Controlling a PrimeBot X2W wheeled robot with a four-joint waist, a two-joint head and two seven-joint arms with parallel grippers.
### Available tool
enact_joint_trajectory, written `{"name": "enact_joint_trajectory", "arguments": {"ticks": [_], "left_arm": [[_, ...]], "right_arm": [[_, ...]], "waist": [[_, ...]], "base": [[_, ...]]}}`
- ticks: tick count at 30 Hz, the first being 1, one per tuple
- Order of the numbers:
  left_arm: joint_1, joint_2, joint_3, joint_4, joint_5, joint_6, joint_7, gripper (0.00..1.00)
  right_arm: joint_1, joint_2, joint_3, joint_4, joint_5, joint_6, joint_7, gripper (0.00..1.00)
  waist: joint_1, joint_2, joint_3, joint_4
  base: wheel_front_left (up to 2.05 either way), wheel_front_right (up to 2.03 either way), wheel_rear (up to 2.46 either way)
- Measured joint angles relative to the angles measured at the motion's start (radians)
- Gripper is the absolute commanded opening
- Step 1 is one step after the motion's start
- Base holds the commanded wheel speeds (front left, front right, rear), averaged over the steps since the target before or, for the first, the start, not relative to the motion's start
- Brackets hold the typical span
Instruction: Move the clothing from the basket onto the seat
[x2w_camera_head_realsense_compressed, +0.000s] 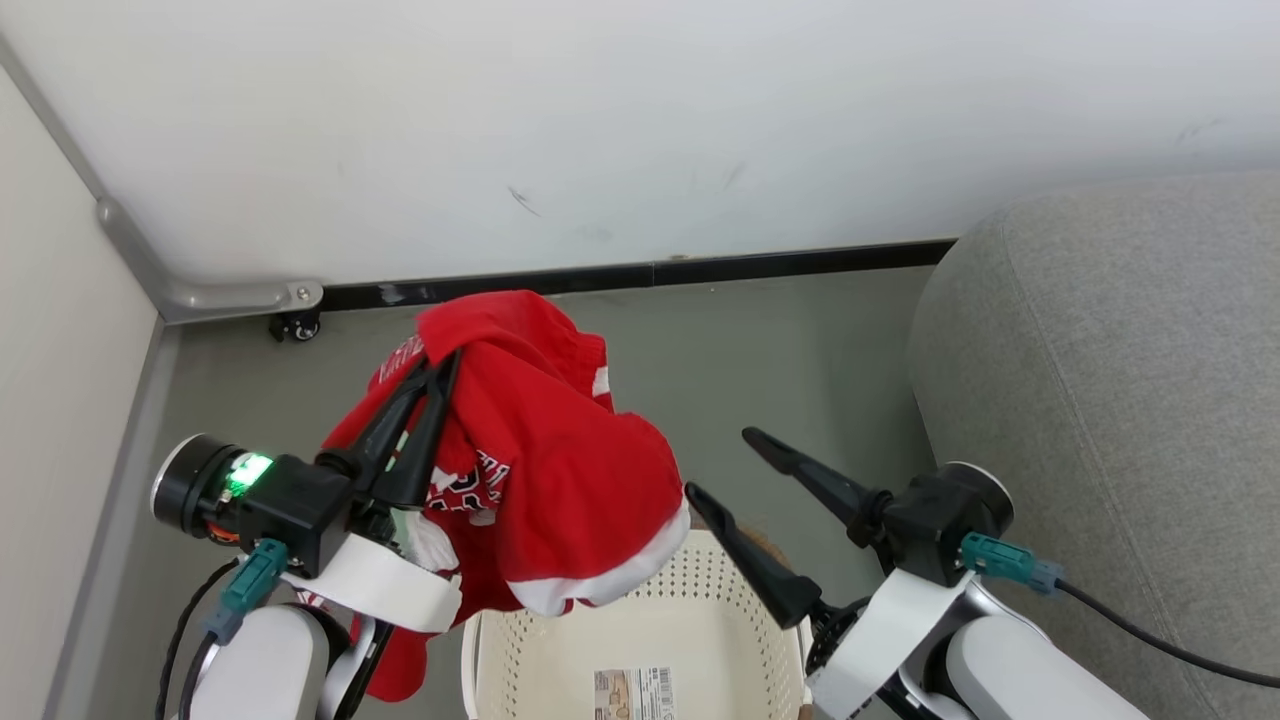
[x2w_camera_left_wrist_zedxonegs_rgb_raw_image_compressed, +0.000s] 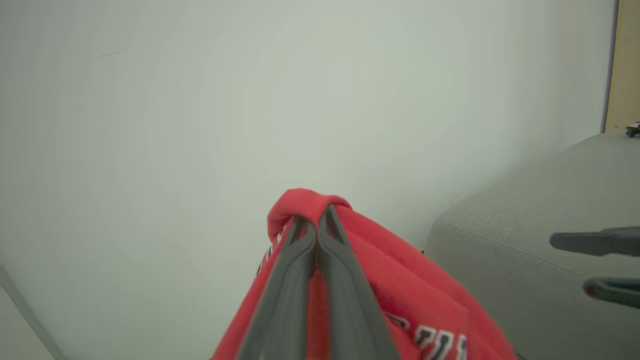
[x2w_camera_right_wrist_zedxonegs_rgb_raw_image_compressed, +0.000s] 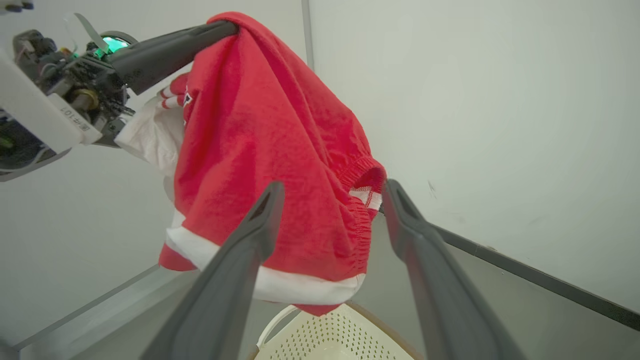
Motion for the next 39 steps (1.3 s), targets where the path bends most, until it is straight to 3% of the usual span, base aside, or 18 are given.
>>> {"name": "enact_joint_trajectory", "arguments": {"ticks": [11,19,39], "left_arm": [[0.000,0.038,-0.043,-0.035,-0.002,-0.024,0.000,0.00],[0.000,0.049,-0.086,-0.075,-0.019,-0.029,0.000,0.00],[-0.002,0.081,-0.182,-0.130,-0.036,-0.033,0.000,0.00]], "right_arm": [[0.003,-0.091,0.118,-0.107,0.095,0.000,0.089,1.00],[0.002,-0.164,0.135,-0.161,0.162,0.000,0.130,1.00],[-0.117,-0.253,0.270,-0.241,0.393,0.000,0.202,1.00]], "waist": [[-0.0001,0.0000,-0.044,-0.005],[0.0000,0.0000,-0.059,-0.008],[0.0000,0.0000,-0.050,0.024]], "base": [[0.00,0.00,0.00],[0.00,0.00,0.00],[0.00,0.00,0.00]]}}
